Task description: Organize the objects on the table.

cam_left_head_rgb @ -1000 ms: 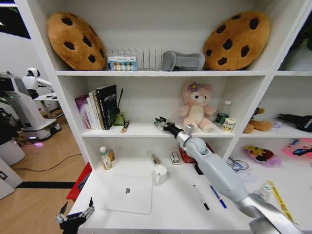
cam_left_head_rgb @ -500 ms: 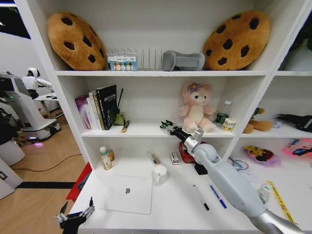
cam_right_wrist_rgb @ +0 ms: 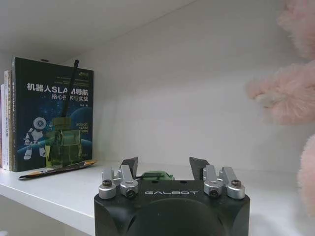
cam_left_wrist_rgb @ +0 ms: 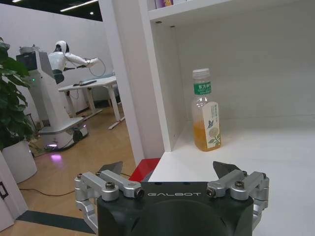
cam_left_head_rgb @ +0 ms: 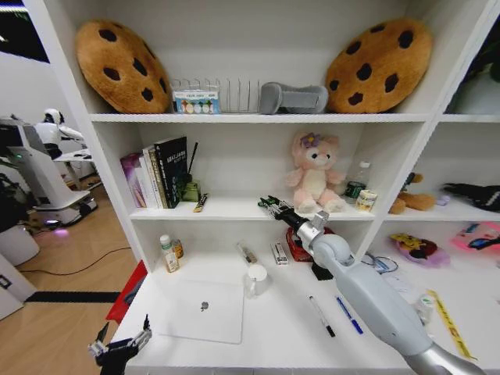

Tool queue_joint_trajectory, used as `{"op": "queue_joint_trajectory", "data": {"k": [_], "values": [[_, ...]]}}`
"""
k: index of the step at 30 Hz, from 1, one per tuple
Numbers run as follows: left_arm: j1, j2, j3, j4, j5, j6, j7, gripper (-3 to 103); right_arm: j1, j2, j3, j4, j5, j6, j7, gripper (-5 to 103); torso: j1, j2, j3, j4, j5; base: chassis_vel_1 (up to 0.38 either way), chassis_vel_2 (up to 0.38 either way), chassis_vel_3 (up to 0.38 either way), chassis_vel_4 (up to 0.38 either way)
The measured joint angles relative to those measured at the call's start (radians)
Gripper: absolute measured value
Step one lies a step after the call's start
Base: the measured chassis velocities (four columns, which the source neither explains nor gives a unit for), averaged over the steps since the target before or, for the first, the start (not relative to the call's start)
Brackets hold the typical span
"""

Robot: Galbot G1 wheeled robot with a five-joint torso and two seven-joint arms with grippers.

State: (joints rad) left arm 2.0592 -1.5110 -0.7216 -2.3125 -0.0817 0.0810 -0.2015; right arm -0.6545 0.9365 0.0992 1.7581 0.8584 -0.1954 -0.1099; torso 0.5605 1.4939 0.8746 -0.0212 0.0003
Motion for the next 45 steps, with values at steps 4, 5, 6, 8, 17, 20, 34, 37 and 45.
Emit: {"op": "queue_joint_trajectory", "data": {"k": [4,5,6,8,17,20,34,37,45], "values": [[-0.001,-0.004,0.005,0.000,0.004,0.000,0.000,100,0.008,-0.005,0.004,0.014,0.011,-0.005,0.010,76,0.000,0.000,0.000,-0.0002,-0.0002,0.000,0.000,0.000,0.000],[-0.001,-0.005,0.006,0.000,0.004,0.000,0.000,100,0.008,-0.007,0.007,0.018,0.014,-0.005,0.011,76,0.000,0.000,0.000,-0.0002,-0.0002,0.000,0.000,0.000,0.000],[-0.001,-0.006,0.006,0.000,0.005,0.000,0.000,100,0.006,-0.013,0.015,0.033,0.022,-0.007,0.022,86,0.000,0.000,0.000,-0.0001,-0.0001,0.000,0.000,0.000,0.000],[-0.001,-0.006,0.006,0.000,0.005,0.000,0.000,100,0.002,-0.017,0.020,0.045,0.026,-0.011,0.035,86,0.000,0.000,0.000,-0.0001,-0.0002,0.000,0.000,0.000,0.000],[-0.003,-0.001,-0.001,-0.001,0.001,-0.001,0.000,100,-0.163,-0.093,0.137,0.259,0.055,-0.064,0.134,100,0.000,0.000,0.000,-0.0003,-0.0005,0.000,0.000,0.000,0.000],[-0.007,0.001,0.001,-0.003,-0.002,-0.002,0.000,100,-0.305,-0.116,0.223,0.390,0.034,-0.058,0.191,100,0.000,0.000,0.000,-0.0001,-0.0001,0.000,0.000,0.000,0.000],[-0.031,0.012,-0.002,-0.029,-0.032,-0.002,-0.011,100,-1.160,0.148,0.636,0.634,-0.339,0.132,0.146,100,0.000,0.000,0.000,-0.0009,-0.0003,0.000,0.000,0.000,0.000],[-0.031,0.011,0.000,-0.037,-0.032,-0.004,-0.012,100,-1.289,0.275,0.663,0.632,-0.413,0.229,0.113,100,0.000,0.000,0.000,-0.0007,-0.0006,0.000,0.000,0.000,0.000],[-0.029,0.005,-0.009,-0.052,-0.036,-0.009,-0.014,100,-1.377,0.341,0.747,0.551,-0.414,0.363,0.009,100,0.000,0.000,0.000,0.0000,-0.0002,0.000,0.000,0.000,0.000]]}}
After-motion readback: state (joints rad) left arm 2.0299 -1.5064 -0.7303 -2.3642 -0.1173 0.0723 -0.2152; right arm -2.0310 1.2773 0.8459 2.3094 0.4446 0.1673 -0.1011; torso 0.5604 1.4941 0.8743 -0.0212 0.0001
